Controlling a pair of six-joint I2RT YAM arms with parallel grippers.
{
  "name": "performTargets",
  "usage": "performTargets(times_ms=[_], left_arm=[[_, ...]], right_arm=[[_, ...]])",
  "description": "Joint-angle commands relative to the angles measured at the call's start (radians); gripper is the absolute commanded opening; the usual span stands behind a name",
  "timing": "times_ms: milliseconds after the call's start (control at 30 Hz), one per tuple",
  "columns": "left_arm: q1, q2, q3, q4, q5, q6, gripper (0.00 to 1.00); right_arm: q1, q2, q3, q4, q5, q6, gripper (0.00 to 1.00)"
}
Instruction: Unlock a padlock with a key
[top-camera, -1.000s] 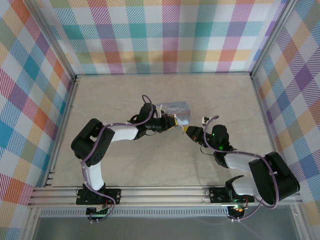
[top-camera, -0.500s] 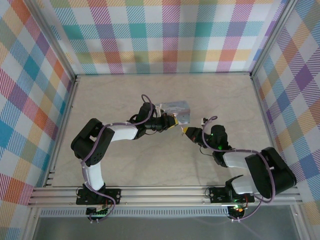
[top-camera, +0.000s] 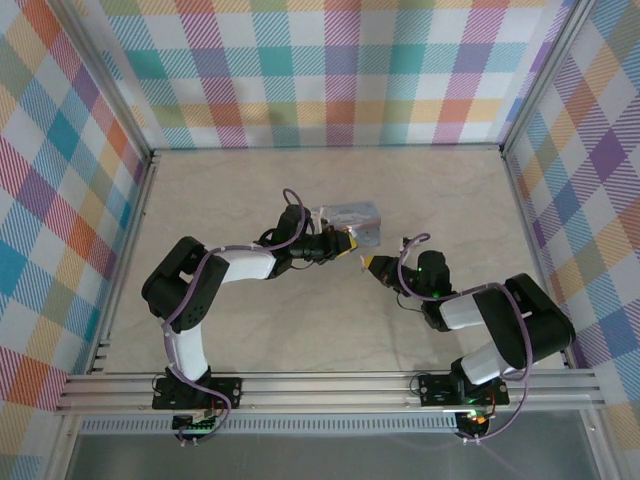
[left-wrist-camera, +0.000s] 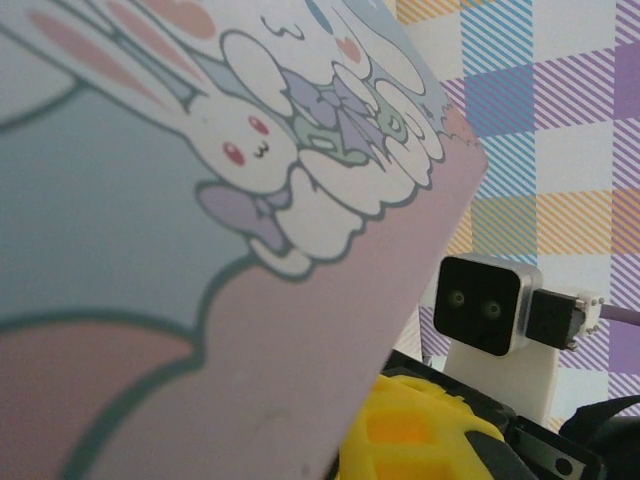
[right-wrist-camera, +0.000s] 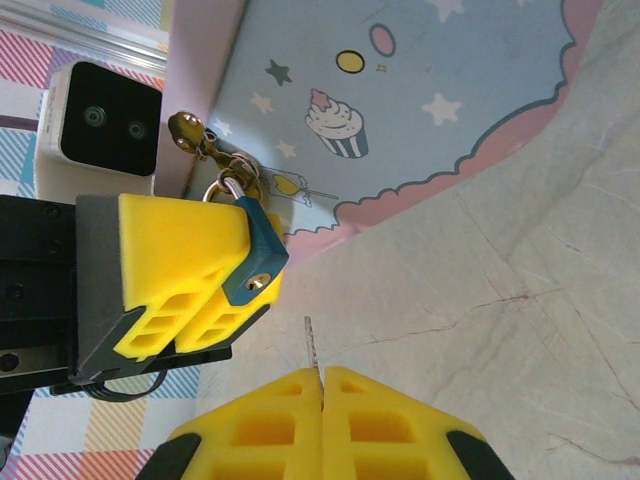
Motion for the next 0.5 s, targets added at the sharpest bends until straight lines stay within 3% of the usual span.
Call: performTargets(times_ms=[0,467], left_arm=[[0.009,-0.011,0.012,0.078,0.026,-0.014,0.11],[0.009,-0.012,0.008,0.082,0.029,-0.015,0.11]], right_arm=[[-0.001,0.035,0.025,0.106,-0.018,0.022,0.00],[0.010,0.084,0.022,0.198,-0.032,0.043,0.00]])
